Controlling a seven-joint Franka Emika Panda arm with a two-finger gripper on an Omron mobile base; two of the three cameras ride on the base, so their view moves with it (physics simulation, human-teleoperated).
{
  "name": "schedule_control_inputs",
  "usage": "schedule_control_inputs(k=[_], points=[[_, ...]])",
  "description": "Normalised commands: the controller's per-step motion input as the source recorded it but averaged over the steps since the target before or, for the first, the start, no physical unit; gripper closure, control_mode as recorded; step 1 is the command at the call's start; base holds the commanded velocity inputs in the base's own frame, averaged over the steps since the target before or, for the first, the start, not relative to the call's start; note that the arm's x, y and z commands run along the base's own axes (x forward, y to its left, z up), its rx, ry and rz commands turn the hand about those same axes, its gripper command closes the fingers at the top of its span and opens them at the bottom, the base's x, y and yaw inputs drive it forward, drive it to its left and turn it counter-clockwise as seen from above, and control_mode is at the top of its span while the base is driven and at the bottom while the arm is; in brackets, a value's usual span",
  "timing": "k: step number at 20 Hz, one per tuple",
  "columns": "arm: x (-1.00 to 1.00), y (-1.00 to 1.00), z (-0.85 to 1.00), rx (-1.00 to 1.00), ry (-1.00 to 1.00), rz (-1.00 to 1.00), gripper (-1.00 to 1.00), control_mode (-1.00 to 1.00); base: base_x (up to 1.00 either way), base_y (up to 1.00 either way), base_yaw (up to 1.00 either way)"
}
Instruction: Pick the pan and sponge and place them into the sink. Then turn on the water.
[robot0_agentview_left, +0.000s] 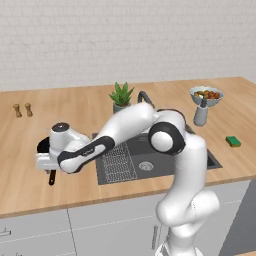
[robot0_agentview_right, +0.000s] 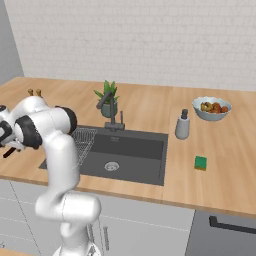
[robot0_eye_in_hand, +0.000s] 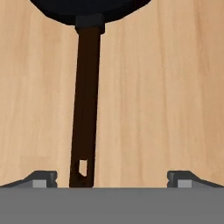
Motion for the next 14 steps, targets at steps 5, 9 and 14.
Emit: schedule_control_inputs(k=[5,9,14], points=[[0.32,0.21,-0.07,-0.02,0.01,-0.05,-1.00,-1.00,0.00,0.00,0.00],[0.29,0.11,-0.18,-0.05,0.04,-0.04,-1.00,-1.00,0.00,0.00,0.00],[0.38,0.12,-0.22,-0.05,0.07,-0.04,-1.00,-1.00,0.00,0.00,0.00]])
